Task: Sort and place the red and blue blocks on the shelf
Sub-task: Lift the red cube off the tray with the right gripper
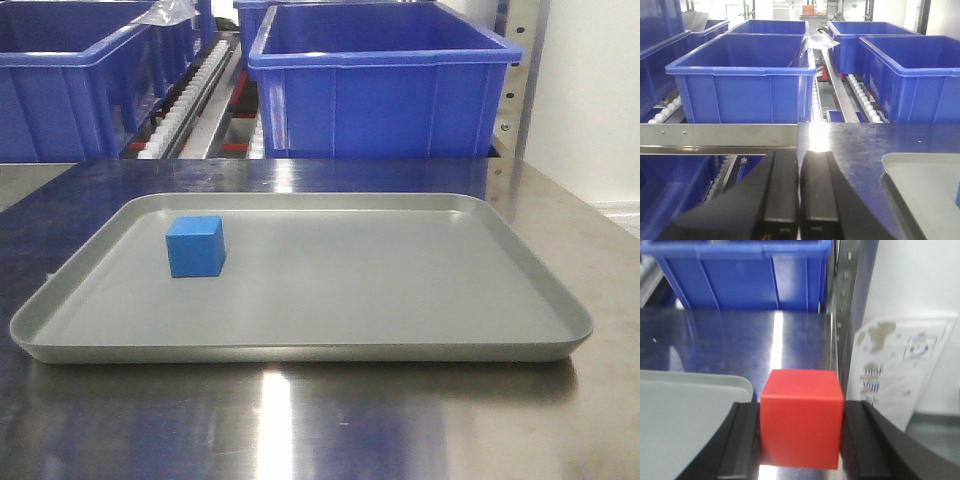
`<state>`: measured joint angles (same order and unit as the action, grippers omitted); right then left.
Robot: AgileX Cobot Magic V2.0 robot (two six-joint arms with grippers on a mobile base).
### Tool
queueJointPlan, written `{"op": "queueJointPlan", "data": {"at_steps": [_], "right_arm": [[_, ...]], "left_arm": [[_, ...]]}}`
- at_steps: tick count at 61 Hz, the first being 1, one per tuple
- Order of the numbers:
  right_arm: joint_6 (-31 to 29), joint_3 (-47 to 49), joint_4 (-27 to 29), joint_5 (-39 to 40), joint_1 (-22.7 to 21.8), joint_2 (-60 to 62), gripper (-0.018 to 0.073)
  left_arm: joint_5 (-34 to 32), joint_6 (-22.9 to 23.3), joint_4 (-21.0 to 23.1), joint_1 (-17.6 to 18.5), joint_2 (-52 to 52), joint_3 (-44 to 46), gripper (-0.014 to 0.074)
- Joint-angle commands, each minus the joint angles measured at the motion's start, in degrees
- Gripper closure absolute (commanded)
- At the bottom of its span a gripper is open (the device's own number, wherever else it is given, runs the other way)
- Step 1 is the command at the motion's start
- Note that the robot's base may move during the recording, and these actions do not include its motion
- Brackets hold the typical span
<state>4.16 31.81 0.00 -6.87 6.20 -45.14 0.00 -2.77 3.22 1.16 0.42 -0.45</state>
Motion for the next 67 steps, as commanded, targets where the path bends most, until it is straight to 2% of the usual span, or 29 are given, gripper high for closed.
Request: {"op": "queueJointPlan", "data": {"at_steps": [1, 15, 29, 67], "right_arm": [[-0.68, -2.87, -0.34, 9.34, -0.36, 5.37, 0.0502], [-0.68, -9.56, -0.34, 9.61, -0.36, 19.09, 0.0502], [-0.68, -12.24, -0.34, 7.30, -0.36, 30.16, 0.0502], [-0.68, -12.24, -0.34, 6.22, -0.36, 31.69, 0.0502]], "left_arm": [[-4.78, 0.08, 0.52, 0.01, 0.66, -1.44, 0.0473], [-4.78, 0.08, 0.52, 0.01, 0.66, -1.44, 0.0473], [-4.78, 0.08, 0.52, 0.01, 0.66, -1.44, 0.0473], [-4.78, 0.08, 0.52, 0.01, 0.66, -1.44, 0.0473]]}}
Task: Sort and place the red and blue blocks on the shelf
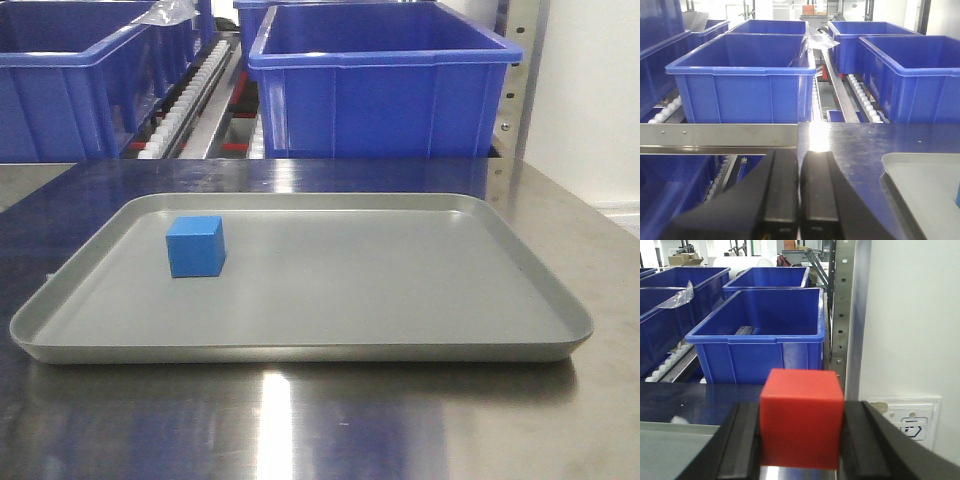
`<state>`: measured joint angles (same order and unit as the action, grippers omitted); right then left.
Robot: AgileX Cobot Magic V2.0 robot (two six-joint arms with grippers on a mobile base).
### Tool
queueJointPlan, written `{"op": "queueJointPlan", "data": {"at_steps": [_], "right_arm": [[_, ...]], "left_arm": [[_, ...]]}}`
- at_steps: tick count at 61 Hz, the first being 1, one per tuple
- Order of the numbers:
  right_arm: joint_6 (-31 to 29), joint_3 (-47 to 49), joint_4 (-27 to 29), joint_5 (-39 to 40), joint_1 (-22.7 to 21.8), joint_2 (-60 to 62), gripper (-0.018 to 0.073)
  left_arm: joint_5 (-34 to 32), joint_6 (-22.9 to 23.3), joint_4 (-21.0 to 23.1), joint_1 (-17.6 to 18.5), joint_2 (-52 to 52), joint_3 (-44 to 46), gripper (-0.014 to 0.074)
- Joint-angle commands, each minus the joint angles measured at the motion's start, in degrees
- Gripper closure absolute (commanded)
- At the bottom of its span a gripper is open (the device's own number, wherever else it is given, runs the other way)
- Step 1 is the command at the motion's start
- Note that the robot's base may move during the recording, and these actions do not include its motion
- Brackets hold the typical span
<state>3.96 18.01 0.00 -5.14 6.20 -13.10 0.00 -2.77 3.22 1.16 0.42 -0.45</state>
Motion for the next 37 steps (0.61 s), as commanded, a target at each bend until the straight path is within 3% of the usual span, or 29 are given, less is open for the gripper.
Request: {"op": "queueJointPlan", "data": {"at_steps": [1, 37], "right_arm": [[-0.48, 1.56, -0.34, 4.48, -0.36, -0.35, 0.0502], [-0.48, 1.56, -0.34, 4.48, -0.36, -0.35, 0.0502]], "left_arm": [[-4.78, 0.08, 0.52, 0.01, 0.66, -1.44, 0.0473], [-4.78, 0.08, 0.52, 0.01, 0.66, -1.44, 0.0473]]}}
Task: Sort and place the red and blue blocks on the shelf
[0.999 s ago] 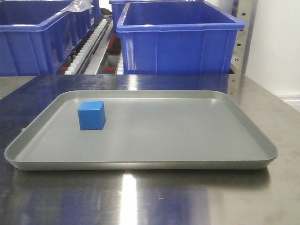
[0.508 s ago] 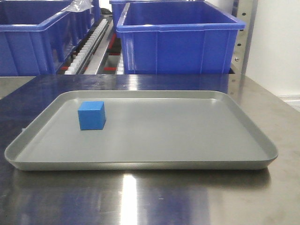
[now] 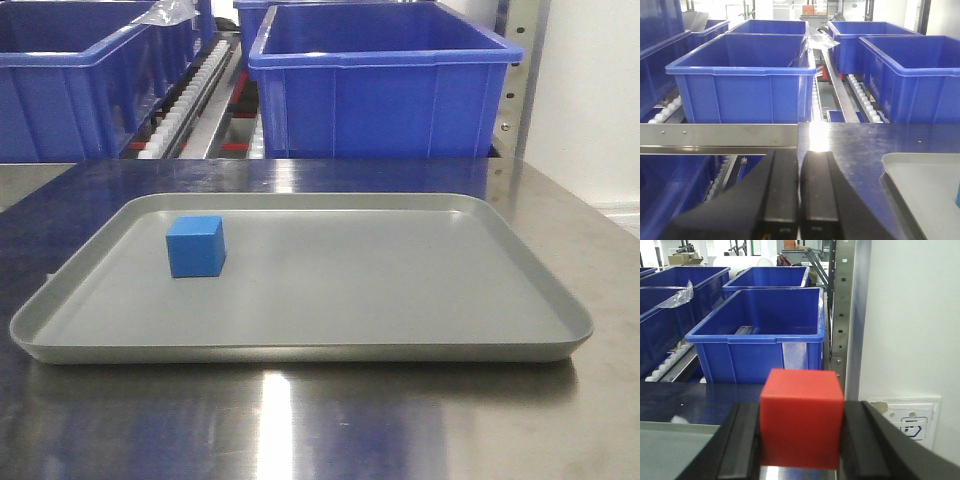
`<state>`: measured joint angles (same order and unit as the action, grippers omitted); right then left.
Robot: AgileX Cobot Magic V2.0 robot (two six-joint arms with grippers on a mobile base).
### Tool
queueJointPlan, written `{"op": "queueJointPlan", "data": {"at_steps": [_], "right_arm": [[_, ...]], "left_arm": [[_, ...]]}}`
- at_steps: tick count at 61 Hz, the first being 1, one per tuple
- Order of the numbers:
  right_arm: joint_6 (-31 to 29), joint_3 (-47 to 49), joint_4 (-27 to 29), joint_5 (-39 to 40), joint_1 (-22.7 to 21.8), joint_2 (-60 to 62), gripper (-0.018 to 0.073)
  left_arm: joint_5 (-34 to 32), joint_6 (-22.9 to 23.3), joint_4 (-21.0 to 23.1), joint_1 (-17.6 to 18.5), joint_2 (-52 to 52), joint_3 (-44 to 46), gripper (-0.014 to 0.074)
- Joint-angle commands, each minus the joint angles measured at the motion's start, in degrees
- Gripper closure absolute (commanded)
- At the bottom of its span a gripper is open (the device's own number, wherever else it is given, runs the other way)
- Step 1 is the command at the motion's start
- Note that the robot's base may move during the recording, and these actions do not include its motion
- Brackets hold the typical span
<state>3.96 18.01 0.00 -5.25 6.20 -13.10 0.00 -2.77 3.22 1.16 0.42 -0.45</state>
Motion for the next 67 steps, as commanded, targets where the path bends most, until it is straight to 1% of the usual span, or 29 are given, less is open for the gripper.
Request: {"op": "queueJointPlan", "data": {"at_steps": [1, 17, 21, 30, 36, 39, 46, 50, 52, 57, 67], "right_arm": [[-0.48, 1.56, -0.34, 4.59, -0.36, -0.35, 0.0502], [-0.48, 1.56, -0.34, 4.59, -0.36, -0.35, 0.0502], [-0.48, 1.56, -0.34, 4.59, -0.36, -0.35, 0.0502], [-0.48, 1.56, -0.34, 4.59, -0.36, -0.35, 0.0502], [-0.48, 1.56, -0.34, 4.59, -0.36, -0.35, 0.0502], [-0.48, 1.56, -0.34, 4.59, -0.36, -0.35, 0.0502], [-0.48, 1.56, -0.34, 4.59, -0.36, -0.35, 0.0502], [-0.48, 1.56, -0.34, 4.59, -0.36, -0.35, 0.0502], [-0.48, 1.56, -0.34, 4.59, -0.36, -0.35, 0.0502], [-0.48, 1.56, -0.34, 4.59, -0.36, -0.35, 0.0502], [-0.48, 1.56, -0.34, 4.59, -0.36, -0.35, 0.0502]], "left_arm": [[-4.78, 0.08, 0.52, 0.01, 0.66, -1.44, 0.0473], [-4.64, 0.08, 0.52, 0.01, 0.66, -1.44, 0.0473], [-2.84, 0.08, 0.31, 0.01, 0.66, -1.30, 0.0473], [4.83, 0.08, 0.82, 0.01, -0.35, 2.78, 0.0473], [6.42, 0.08, 1.55, 0.01, -2.90, 6.93, 0.0473], [7.42, 0.08, 2.11, 0.01, -4.60, 8.96, 0.0473], [10.04, 0.55, 5.13, 0.01, -9.92, 13.33, 0.0473], [12.37, 1.15, 9.21, 0.01, -13.81, 15.38, 0.0473], [13.71, 1.15, 10.45, 0.01, -15.58, 16.31, 0.0473], [16.40, 1.15, 10.82, 0.01, -19.80, 18.77, 0.0473], [16.81, 1.15, 11.07, 0.01, -25.78, 22.00, 0.0472]]}}
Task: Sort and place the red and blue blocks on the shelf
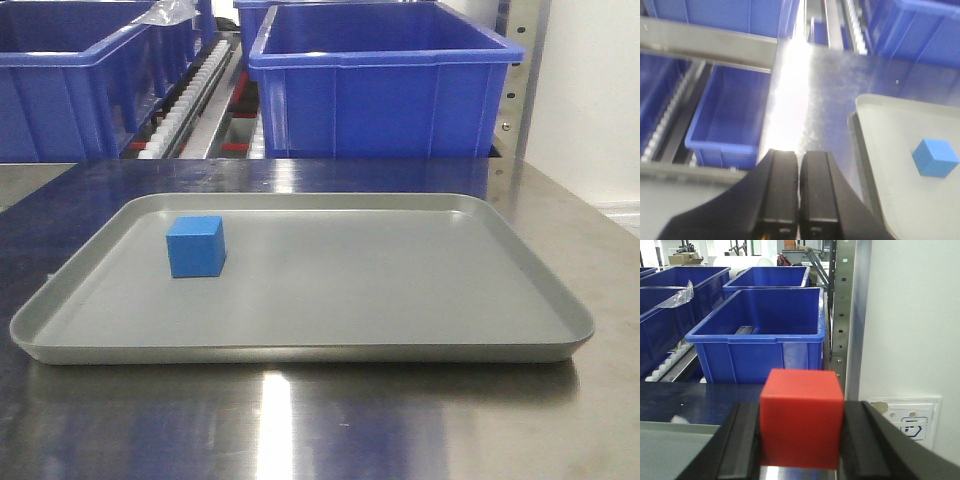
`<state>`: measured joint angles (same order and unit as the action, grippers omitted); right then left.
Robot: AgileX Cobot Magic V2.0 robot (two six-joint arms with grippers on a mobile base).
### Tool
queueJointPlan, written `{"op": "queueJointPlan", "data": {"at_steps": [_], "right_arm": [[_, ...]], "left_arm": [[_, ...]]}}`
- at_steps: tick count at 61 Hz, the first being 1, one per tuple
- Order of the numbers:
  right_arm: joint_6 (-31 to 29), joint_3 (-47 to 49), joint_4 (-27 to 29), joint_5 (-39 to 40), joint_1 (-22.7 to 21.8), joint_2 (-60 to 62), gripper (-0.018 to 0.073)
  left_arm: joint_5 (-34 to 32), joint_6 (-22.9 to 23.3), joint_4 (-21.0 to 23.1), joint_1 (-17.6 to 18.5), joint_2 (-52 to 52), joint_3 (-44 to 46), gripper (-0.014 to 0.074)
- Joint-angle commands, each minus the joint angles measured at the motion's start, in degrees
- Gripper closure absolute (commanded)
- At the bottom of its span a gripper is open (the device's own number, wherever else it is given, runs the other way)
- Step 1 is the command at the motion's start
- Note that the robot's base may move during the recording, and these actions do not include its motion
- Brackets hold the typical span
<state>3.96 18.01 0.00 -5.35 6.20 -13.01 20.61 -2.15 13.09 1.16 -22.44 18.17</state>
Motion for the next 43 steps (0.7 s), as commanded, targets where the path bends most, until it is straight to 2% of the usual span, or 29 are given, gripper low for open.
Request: {"op": "queueJointPlan", "data": {"at_steps": [1, 6, 10, 13, 18, 23, 32, 43], "right_arm": [[-0.48, 1.56, -0.34, 4.69, -0.36, -0.44, 0.0502], [-0.48, 1.56, -0.34, 4.69, -0.36, -0.44, 0.0502], [-0.48, 1.56, -0.34, 4.69, -0.36, -0.44, 0.0502], [-0.48, 1.56, -0.34, 4.69, -0.36, -0.44, 0.0502], [-0.48, 1.56, -0.34, 4.69, -0.36, -0.44, 0.0502], [-0.48, 1.56, -0.34, 4.69, -0.36, -0.44, 0.0502], [-0.48, 1.56, -0.34, 4.69, -0.36, -0.44, 0.0502], [-0.48, 1.56, -0.34, 4.69, -0.36, -0.44, 0.0502]], "left_arm": [[-3.70, 0.54, 1.21, 0.11, -3.53, 3.64, 0.0472], [-3.02, 0.11, 2.38, 0.61, -5.57, 4.95, 0.0472], [-2.57, -1.99, 4.81, 2.08, -6.78, 5.52, 0.0472], [-2.57, -5.04, 7.77, 3.58, -7.78, 5.66, 0.0472], [-2.57, -13.14, 13.20, 6.86, -9.33, 5.66, 0.0472], [-2.70, -18.11, 16.73, 10.61, -10.92, 5.66, 0.0472], [-3.68, -18.24, 16.74, 16.73, -15.14, 5.80, 0.0472], [-3.92, -18.24, 16.61, 20.69, -22.82, 9.35, 0.0472]]}}
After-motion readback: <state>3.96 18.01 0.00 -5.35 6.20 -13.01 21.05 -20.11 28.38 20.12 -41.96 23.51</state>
